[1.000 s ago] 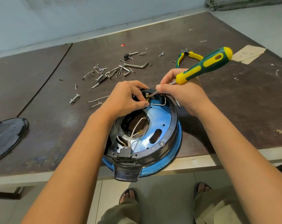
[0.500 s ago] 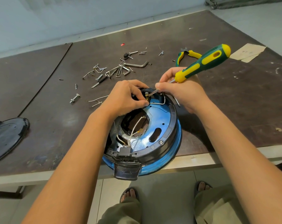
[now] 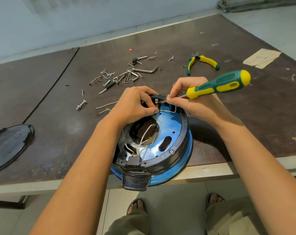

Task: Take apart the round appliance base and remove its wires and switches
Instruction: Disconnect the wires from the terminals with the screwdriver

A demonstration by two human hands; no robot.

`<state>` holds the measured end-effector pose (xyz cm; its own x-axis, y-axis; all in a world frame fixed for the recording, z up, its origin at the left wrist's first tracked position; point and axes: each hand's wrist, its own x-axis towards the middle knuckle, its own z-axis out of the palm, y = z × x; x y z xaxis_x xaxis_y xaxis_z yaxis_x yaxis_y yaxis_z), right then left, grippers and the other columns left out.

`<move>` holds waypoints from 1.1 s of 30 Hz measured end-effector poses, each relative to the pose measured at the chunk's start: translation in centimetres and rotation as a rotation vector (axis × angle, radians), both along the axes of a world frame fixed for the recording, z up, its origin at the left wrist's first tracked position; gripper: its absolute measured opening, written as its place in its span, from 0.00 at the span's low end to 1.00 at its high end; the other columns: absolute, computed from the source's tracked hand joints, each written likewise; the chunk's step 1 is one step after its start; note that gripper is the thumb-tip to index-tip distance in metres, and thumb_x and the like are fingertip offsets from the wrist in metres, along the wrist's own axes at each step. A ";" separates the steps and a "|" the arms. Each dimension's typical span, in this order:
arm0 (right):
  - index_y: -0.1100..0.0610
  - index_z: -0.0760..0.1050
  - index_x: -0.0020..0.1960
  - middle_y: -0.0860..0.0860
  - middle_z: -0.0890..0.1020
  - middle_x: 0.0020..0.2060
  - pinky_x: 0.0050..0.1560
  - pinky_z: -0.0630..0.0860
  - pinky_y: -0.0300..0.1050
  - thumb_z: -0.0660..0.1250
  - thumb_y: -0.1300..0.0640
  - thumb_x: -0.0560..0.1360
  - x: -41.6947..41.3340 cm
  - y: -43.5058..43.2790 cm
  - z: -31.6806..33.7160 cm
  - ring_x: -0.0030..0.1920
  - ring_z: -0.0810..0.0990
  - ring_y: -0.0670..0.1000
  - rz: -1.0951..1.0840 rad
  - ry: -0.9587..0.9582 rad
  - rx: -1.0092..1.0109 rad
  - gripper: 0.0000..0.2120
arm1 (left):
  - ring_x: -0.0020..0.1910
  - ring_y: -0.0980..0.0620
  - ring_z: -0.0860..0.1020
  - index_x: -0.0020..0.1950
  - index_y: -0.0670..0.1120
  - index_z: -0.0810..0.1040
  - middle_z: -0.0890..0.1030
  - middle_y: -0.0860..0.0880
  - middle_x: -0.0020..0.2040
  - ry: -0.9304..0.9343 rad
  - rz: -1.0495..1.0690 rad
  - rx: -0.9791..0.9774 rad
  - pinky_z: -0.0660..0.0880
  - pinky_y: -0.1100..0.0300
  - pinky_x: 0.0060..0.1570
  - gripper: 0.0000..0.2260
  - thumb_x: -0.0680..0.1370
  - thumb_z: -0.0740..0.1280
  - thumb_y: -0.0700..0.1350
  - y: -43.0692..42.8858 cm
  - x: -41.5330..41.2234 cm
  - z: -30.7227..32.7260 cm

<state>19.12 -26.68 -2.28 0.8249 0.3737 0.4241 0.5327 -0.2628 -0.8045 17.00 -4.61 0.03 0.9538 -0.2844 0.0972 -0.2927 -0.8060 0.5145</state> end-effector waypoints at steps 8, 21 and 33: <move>0.52 0.80 0.40 0.48 0.84 0.38 0.42 0.82 0.39 0.78 0.60 0.73 0.3 0.3 0.2 0.43 0.84 0.48 -0.039 0.042 0.007 0.08 | 0.56 0.61 0.77 0.35 0.58 0.82 0.79 0.60 0.58 -0.009 0.002 -0.006 0.75 0.56 0.58 0.09 0.71 0.76 0.45 0.0 0.1 -0.1; 0.54 0.80 0.41 0.47 0.84 0.37 0.39 0.81 0.36 0.78 0.57 0.72 0.5 1.0 0.1 0.40 0.84 0.44 -0.145 0.171 0.033 0.07 | 0.56 0.61 0.76 0.35 0.53 0.85 0.79 0.60 0.58 -0.013 0.030 -0.004 0.75 0.56 0.57 0.06 0.72 0.76 0.48 0.0 0.4 -0.5; 0.55 0.81 0.43 0.51 0.85 0.39 0.50 0.85 0.52 0.78 0.59 0.70 0.1 2.2 0.3 0.43 0.86 0.49 -0.273 0.350 0.132 0.07 | 0.54 0.64 0.76 0.32 0.56 0.82 0.79 0.62 0.56 -0.004 0.051 -0.001 0.73 0.64 0.52 0.09 0.71 0.76 0.47 0.0 0.6 -0.6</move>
